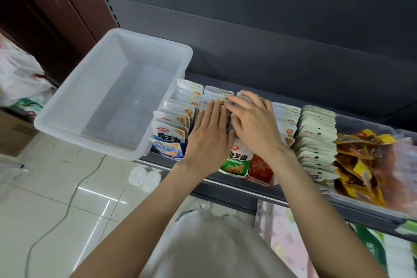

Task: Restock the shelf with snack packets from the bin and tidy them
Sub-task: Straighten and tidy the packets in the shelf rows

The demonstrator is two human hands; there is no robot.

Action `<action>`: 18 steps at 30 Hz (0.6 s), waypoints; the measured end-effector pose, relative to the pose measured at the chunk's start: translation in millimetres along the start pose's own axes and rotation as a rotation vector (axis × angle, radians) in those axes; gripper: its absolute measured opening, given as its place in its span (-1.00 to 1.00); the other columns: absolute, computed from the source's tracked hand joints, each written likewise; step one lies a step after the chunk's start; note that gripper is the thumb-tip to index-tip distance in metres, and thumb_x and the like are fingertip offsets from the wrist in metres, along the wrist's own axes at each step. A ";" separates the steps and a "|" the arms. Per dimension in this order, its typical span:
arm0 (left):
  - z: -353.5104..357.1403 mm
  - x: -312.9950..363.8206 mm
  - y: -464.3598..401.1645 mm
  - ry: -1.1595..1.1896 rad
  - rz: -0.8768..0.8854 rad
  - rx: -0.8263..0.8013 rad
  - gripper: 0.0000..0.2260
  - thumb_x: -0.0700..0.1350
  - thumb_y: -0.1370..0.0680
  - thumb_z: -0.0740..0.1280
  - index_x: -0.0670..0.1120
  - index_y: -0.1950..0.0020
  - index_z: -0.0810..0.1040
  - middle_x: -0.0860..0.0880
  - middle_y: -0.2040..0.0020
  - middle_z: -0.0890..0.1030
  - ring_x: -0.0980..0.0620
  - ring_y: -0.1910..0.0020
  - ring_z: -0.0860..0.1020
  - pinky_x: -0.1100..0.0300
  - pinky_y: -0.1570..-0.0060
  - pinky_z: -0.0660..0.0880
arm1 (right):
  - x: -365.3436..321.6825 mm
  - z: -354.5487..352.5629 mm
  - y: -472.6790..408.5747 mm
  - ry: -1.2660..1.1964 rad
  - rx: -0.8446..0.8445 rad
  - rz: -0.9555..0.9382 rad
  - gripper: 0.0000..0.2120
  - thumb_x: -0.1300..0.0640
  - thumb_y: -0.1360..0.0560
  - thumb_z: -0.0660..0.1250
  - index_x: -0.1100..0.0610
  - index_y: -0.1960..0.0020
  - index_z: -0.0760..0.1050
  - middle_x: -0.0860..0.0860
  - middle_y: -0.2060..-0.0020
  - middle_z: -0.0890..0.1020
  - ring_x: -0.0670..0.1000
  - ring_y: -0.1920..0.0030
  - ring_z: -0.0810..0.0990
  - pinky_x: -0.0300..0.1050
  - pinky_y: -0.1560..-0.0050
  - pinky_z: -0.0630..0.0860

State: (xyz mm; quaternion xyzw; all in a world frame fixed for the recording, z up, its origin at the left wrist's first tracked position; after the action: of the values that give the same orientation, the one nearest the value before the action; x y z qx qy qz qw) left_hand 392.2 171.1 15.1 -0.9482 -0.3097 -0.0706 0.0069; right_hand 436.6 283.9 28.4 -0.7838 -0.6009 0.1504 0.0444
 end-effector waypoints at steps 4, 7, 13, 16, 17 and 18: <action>-0.5 2.2 2.5 -0.039 -0.012 0.031 -0.34 0.09 -0.51 -0.38 -0.21 -0.53 -0.02 -0.21 -0.53 0.02 -0.15 -0.52 -0.04 -0.02 -0.48 -0.14 | 1.5 -0.5 2.6 0.017 0.006 -0.021 -0.68 0.12 -0.50 0.16 0.11 -0.13 0.62 -0.04 -0.20 0.59 0.10 -0.30 0.44 0.12 -0.19 0.38; -3.0 -4.9 1.2 0.072 -0.019 0.075 -0.33 0.12 -0.52 -0.32 -0.20 -0.53 0.06 -0.16 -0.53 0.10 -0.07 -0.52 0.01 0.08 -0.46 -0.16 | 1.8 -0.1 3.1 -0.027 0.021 -0.021 -0.68 0.11 -0.53 0.16 0.11 -0.17 0.59 -0.03 -0.22 0.57 0.09 -0.31 0.42 0.10 -0.22 0.34; -2.8 -7.9 -15.5 0.134 -0.048 0.136 -0.40 0.08 -0.57 -0.24 -0.20 -0.52 0.06 -0.17 -0.54 0.03 -0.09 -0.53 -0.05 0.09 -0.47 -0.12 | 12.0 1.3 -6.1 -0.039 0.000 0.026 -0.68 0.15 -0.57 0.19 0.12 -0.29 0.50 -0.01 -0.26 0.55 0.09 -0.36 0.37 0.08 -0.20 0.32; 0.7 -8.7 -26.0 0.098 -0.084 0.066 -0.48 0.05 -0.64 -0.17 -0.18 -0.54 -0.05 -0.14 -0.55 -0.05 -0.04 -0.53 -0.11 0.07 -0.49 -0.12 | 14.2 1.5 -7.2 0.014 -0.024 0.008 -0.69 0.15 -0.57 0.19 0.11 -0.28 0.51 -0.02 -0.26 0.55 0.09 -0.36 0.37 0.08 -0.22 0.31; 2.0 -8.6 -26.8 0.073 -0.101 0.055 -0.49 0.04 -0.65 -0.15 -0.19 -0.54 -0.06 -0.15 -0.55 -0.06 -0.05 -0.53 -0.11 0.05 -0.50 -0.11 | 14.7 1.1 -6.5 0.024 -0.023 0.004 -0.69 0.15 -0.57 0.19 0.11 -0.28 0.52 -0.02 -0.25 0.56 0.10 -0.36 0.37 0.08 -0.22 0.32; 2.6 -8.0 -26.4 0.055 -0.116 0.054 -0.49 0.04 -0.65 -0.13 -0.19 -0.54 -0.06 -0.16 -0.55 -0.06 -0.06 -0.53 -0.11 0.04 -0.50 -0.11 | 15.2 0.9 -5.8 0.029 -0.023 0.004 -0.70 0.14 -0.57 0.20 0.12 -0.27 0.52 -0.02 -0.24 0.56 0.10 -0.36 0.38 0.09 -0.23 0.32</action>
State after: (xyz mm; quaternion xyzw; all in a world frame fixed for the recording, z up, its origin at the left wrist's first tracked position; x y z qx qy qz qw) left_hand 370.6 187.8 10.6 -0.9259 -0.3654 -0.0884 0.0367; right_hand 434.6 299.9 26.2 -0.7877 -0.6001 0.1324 0.0436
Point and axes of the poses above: each hand's wrist, its own y-axis away from the middle knuckle, its own z-axis out of the palm, x = y × z, the point moved 2 cm from there along -y, towards the middle knuckle
